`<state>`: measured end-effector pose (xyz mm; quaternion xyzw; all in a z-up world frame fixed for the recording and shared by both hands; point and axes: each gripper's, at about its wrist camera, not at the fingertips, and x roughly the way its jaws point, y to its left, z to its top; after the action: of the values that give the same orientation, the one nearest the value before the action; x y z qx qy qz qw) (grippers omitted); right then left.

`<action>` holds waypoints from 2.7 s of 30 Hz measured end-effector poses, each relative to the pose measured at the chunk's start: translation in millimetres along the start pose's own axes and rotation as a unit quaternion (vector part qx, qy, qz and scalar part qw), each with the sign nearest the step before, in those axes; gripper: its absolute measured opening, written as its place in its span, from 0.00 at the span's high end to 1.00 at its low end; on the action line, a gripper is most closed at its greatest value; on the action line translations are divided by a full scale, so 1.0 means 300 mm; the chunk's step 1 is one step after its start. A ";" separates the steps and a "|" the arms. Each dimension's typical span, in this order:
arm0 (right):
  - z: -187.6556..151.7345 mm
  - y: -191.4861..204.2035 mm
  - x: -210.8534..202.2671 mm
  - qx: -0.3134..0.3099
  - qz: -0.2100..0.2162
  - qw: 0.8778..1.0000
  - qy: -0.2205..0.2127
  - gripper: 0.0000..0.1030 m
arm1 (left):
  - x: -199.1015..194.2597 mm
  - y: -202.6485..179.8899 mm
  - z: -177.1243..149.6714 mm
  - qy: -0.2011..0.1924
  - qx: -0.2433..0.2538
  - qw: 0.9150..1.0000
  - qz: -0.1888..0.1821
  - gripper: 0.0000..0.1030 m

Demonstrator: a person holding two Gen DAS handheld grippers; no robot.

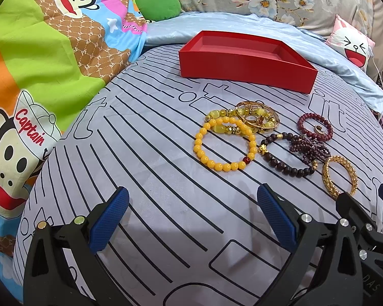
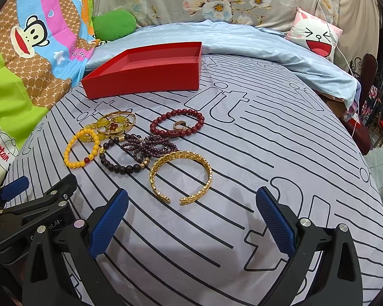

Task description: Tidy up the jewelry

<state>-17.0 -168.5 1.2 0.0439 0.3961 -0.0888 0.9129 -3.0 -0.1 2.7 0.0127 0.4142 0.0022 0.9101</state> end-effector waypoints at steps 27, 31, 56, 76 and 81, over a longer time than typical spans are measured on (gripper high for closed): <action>-0.001 0.001 -0.001 0.001 0.000 1.000 -0.003 0.06 | 0.006 0.001 0.011 -0.003 0.001 1.000 0.001 0.07; 0.000 -0.001 -0.018 0.002 -0.002 1.000 -0.014 0.06 | -0.007 0.000 0.021 -0.011 0.002 1.000 0.001 0.07; 0.002 0.004 -0.032 0.002 -0.005 1.000 -0.016 0.06 | -0.008 0.000 0.014 -0.012 0.003 1.000 0.002 0.07; 0.001 -0.002 -0.028 0.003 -0.003 1.000 -0.014 0.06 | -0.008 -0.002 0.012 -0.012 0.003 1.000 0.002 0.07; 0.002 -0.020 -0.017 0.012 0.008 1.000 -0.003 0.06 | -0.007 0.000 0.011 -0.012 0.003 1.000 -0.007 0.07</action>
<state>-21.2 -173.7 5.3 0.0579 0.3921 -0.0861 0.9140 -1.8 -0.2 6.4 0.0125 0.4034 -0.0050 0.9149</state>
